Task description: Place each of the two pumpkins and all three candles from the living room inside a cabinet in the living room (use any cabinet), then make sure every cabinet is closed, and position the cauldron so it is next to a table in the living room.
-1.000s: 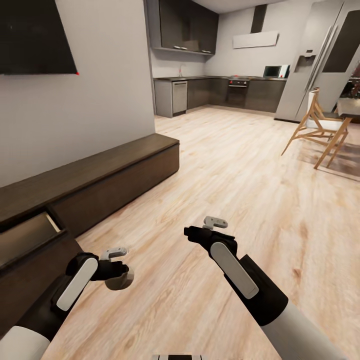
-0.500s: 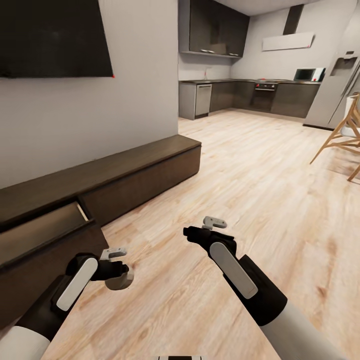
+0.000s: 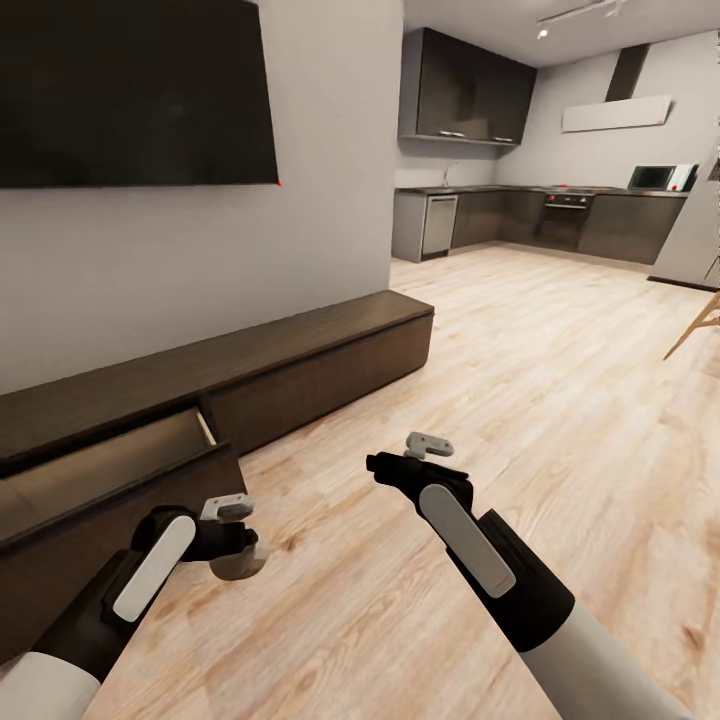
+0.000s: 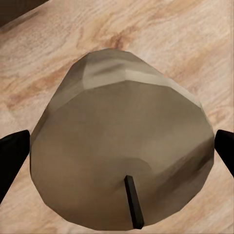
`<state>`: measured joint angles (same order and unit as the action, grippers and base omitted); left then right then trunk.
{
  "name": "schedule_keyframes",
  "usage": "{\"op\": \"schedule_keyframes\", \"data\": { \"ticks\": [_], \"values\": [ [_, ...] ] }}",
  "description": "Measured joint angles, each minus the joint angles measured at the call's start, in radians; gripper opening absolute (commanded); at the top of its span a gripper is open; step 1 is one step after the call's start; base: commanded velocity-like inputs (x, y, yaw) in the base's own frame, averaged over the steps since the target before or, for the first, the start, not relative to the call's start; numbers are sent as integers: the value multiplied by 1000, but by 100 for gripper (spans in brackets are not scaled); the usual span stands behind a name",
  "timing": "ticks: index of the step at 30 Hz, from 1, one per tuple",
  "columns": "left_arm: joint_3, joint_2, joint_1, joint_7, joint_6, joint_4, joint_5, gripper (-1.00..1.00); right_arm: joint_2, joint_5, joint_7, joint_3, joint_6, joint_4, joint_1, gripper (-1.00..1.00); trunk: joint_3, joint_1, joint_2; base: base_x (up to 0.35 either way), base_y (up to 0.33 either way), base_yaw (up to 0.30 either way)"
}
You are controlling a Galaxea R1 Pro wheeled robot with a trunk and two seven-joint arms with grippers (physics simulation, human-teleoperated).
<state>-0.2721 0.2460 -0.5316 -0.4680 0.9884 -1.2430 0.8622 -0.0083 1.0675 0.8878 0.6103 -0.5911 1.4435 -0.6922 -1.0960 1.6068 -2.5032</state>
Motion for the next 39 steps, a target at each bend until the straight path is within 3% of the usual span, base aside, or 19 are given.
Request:
{"op": "schedule_keyframes", "data": {
  "ticks": [15, 27, 33, 39],
  "values": [
    [6, 2, 0, 0, 0, 1, 1, -100, 0, 0, 0, 0, -1, 0, 0, 100, 58, -7, 4, -57, 42, 221],
    [9, 3, 0, 1, 0, 2, 4, -100, 0, 0, 0, -2, -2, -1, 0, 100, 89, -53, 88, -2, 1, 227],
    [24, 12, 0, 1, 1, 2, 64, -100, 1, 23, 0, -10, -62, -5, 0, 100, 102, -76, 130, 0, 0, 234],
    [35, 15, 0, 1, 2, 3, 81, -100, -1, 64, 7, -13, -82, -8, 0, 100, 114, -99, 172, 0, 0, 228]
  ]
}}
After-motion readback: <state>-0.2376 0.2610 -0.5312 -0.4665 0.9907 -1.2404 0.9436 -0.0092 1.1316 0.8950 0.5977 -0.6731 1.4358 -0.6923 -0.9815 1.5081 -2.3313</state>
